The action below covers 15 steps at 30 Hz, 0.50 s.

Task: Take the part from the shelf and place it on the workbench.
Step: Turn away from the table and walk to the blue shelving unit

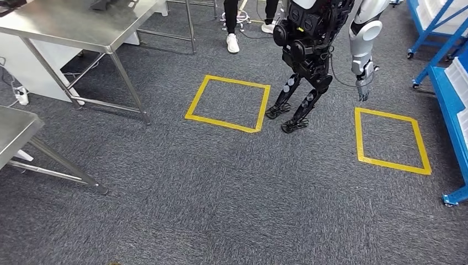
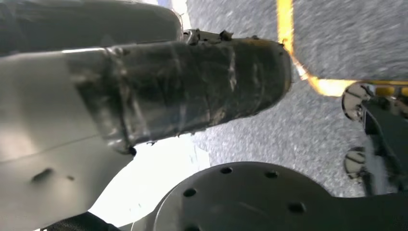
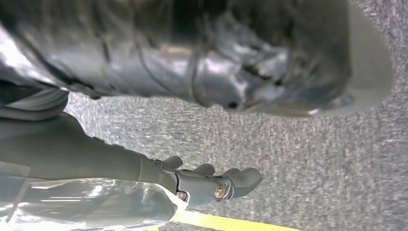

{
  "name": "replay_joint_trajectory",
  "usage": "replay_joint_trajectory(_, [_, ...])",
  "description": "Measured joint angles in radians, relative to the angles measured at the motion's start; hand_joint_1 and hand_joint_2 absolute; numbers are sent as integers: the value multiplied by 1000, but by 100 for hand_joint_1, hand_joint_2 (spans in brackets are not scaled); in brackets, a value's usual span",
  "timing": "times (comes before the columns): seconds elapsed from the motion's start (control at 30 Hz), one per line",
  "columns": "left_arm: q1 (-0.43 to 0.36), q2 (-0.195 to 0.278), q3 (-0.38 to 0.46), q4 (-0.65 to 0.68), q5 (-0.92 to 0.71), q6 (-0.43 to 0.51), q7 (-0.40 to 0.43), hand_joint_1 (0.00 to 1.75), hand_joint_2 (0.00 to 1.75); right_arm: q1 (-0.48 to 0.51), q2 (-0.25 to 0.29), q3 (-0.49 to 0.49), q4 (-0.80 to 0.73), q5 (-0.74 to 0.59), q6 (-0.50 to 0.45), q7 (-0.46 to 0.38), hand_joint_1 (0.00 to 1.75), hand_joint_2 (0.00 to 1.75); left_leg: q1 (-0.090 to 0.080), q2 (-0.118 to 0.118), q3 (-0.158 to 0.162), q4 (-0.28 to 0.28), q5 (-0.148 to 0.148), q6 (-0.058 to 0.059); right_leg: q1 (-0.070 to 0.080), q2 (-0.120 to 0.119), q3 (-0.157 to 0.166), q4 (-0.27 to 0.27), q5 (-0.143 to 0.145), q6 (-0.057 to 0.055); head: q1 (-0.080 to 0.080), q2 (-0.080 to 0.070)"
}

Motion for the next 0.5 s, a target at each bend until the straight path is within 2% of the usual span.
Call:
replay_joint_trajectory(0.03, [-1, 0, 0, 0, 0, 0, 0, 0, 0, 0, 0, 0, 0, 0, 0, 0, 0, 0, 0, -9, 7, -18, 3, 4, 0, 10, -3, 1, -1, 6, 0, 0])
replay_joint_trajectory(0.1, [-1, 0, 0, 0, 0, 0, 0, 0, 0, 1, 0, 0, 1, 0, 1, 1, 0, 0, -1, 12, 10, -21, 3, 16, -2, 26, -5, -1, 0, 18, 1, 0])
replay_joint_trajectory(0.13, [-2, 0, 0, 0, 0, 0, -1, 0, 0, 3, 0, 0, 1, 0, 1, 1, 0, 0, -1, 25, 11, -23, 4, 23, -2, 14, -8, 6, -6, 23, 1, 0])
replay_joint_trajectory(0.17, [-2, -1, 0, 0, 0, 0, -2, 0, 0, 4, 0, 1, 2, 0, 1, 1, 0, 0, 0, 37, 11, -25, 6, 29, -1, -10, -20, 31, -22, 26, 3, 0])
replay_joint_trajectory(0.23, [-2, -7, 0, 0, 0, 0, -3, 0, 0, 2, 0, 2, 3, 1, 2, 1, 0, 0, -3, 60, 10, -27, 8, 40, 1, -70, -76, 150, -86, 31, 7, 0])
replay_joint_trajectory(0.27, [-1, -11, 0, 0, 1, 1, -3, 0, 0, 0, -1, 3, 3, 2, 2, 1, 0, 0, -5, 72, 8, -27, 7, 43, 0, -85, -114, 227, -122, 33, 8, 0])
replay_joint_trajectory(0.3, [0, -15, 1, 0, 1, 1, -2, 0, 0, -1, 0, 5, 4, 4, 3, 1, 0, 0, -8, 85, 8, -27, 6, 44, 0, -92, -145, 291, -145, 34, 8, 0])
replay_joint_trajectory(0.33, [1, -18, 1, 0, 2, 1, -2, 0, 0, 0, 0, 6, 4, 5, 4, 1, 0, 0, -10, 97, 8, -27, 5, 46, 0, -95, -161, 323, -150, 34, 8, 0])
replay_joint_trajectory(0.37, [1, -20, 2, 0, 2, 1, -2, 0, 0, 2, 0, 7, 4, 7, 4, 1, 0, 0, -12, 108, 8, -26, 4, 46, 1, -98, -156, 314, -136, 31, 8, 0])
replay_joint_trajectory(0.4, [0, -20, 3, 0, 3, 1, -1, 0, 0, 3, 0, 8, 5, 8, 4, 1, 0, 0, -13, 119, 10, -26, 3, 46, 2, -103, -129, 263, -105, 27, 8, 0])
replay_joint_trajectory(0.43, [0, -21, 4, 0, 3, 1, -1, 0, 0, 4, -1, 9, 5, 8, 4, 1, 0, 0, -15, 129, 13, -26, 2, 45, 4, -119, -90, 188, -70, 20, 8, 0])
replay_joint_trajectory(0.5, [-2, -21, 7, 0, 3, 0, 0, 0, 0, 0, -2, 12, 5, 9, 5, 1, 0, 0, -20, 148, 17, -24, -4, 39, 15, -173, -20, 51, -24, 5, 7, 0])
